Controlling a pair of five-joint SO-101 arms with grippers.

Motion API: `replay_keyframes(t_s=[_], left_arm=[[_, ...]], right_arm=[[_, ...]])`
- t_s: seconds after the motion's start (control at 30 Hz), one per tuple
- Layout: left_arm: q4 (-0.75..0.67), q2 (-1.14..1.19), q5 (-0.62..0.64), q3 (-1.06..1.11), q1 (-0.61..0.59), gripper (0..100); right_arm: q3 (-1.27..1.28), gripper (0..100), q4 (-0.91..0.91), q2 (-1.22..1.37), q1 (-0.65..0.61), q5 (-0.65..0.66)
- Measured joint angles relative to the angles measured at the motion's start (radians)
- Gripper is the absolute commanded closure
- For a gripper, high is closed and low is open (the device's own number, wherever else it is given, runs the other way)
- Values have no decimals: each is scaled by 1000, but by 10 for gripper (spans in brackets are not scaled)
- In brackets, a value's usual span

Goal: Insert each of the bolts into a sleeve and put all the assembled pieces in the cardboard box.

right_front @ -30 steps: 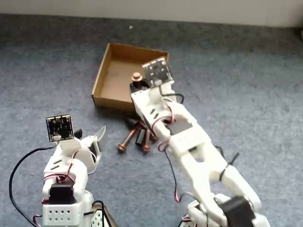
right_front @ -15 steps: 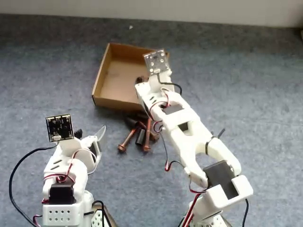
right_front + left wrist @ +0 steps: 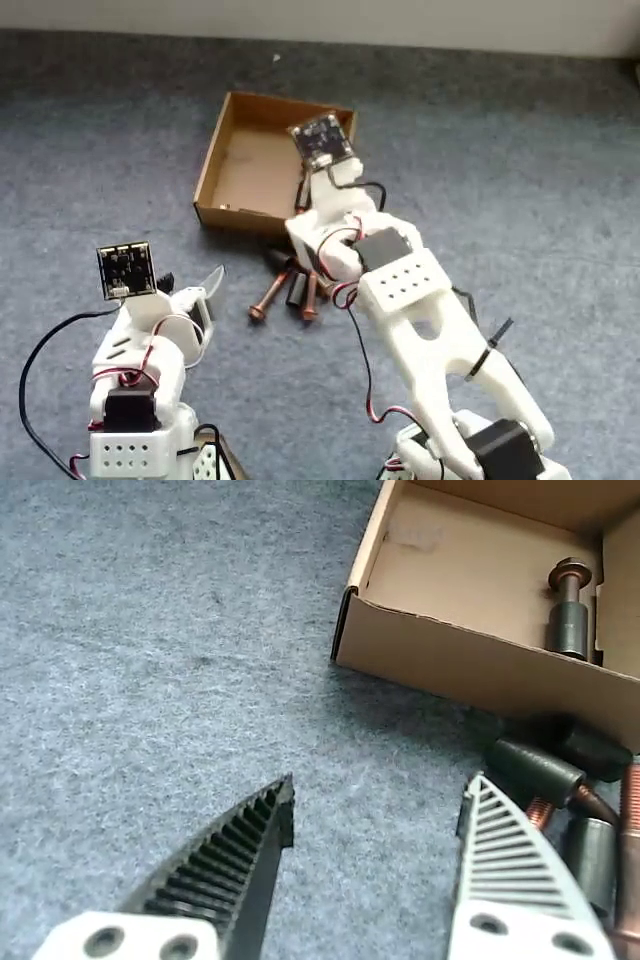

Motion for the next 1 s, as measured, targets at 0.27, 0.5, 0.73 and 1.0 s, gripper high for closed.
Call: replay_keyframes(t_s=[0.27, 0.5, 0.73, 1.0], left_arm=[[0, 0, 0, 0, 0, 723], [0, 0, 0, 0, 0, 723], [0, 0, 0, 0, 0, 723], [0, 0, 0, 0, 0, 723]], right_arm=[[0, 931, 196, 37, -127, -247], [-58, 875, 198, 278, -167, -456], [-204, 875, 241, 468, -167, -500], [-298, 896, 242, 601, -173, -500]])
